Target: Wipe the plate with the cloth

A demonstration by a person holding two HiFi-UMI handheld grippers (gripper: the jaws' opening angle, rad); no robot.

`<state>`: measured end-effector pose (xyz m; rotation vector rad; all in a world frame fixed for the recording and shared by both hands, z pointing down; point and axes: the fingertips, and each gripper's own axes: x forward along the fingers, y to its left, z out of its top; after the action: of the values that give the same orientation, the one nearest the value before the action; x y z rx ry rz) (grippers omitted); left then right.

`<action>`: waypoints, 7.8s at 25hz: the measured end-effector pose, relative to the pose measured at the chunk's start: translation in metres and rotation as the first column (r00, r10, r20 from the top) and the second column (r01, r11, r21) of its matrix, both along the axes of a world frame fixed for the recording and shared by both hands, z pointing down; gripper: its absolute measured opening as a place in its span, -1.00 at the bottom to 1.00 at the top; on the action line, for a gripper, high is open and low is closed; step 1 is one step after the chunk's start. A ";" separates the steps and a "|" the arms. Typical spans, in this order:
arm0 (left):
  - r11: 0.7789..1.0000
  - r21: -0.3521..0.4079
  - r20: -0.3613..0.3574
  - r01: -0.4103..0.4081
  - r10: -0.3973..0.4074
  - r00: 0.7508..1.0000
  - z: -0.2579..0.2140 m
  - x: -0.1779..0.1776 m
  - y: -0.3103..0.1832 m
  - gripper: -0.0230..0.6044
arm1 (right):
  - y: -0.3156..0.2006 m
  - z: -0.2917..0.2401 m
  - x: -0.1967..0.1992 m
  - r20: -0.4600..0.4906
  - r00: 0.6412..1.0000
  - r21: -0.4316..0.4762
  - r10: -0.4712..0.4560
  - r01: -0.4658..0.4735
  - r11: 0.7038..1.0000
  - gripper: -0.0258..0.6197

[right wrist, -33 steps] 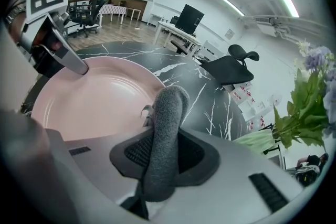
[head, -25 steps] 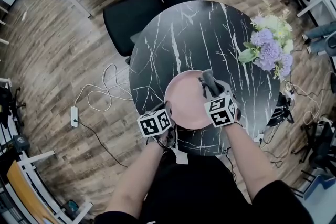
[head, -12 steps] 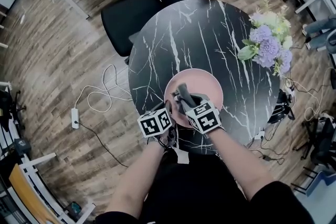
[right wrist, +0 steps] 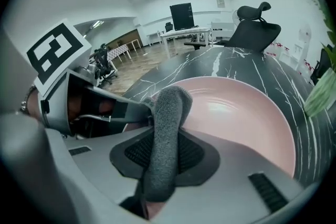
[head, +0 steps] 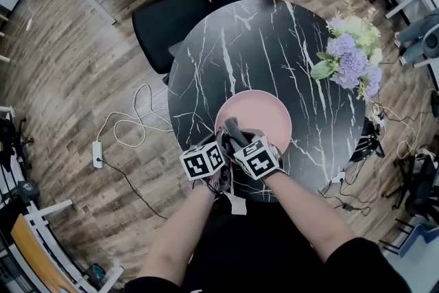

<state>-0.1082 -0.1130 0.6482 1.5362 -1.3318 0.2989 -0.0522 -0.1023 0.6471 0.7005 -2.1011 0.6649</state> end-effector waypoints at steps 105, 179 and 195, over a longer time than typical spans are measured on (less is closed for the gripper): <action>1.000 0.020 -0.017 0.006 -0.006 1.000 0.000 0.004 0.007 -0.83 | -0.049 -0.005 0.138 -0.468 0.880 0.228 -0.080 0.207 0.951 -0.57; 0.795 0.509 0.217 -0.330 0.253 0.943 -0.197 0.058 0.147 -0.87 | 0.112 -0.193 0.143 0.436 0.880 0.333 0.189 -0.353 0.874 -0.58; 0.821 0.520 0.238 -0.237 0.127 0.963 -0.206 0.127 0.249 -0.87 | 0.192 -0.197 0.187 0.462 0.887 0.335 0.025 -0.201 0.920 -0.58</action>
<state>0.0191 0.1361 0.4427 2.1722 -1.5042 0.1978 0.1351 0.0896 0.4503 0.9607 -2.6787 0.5252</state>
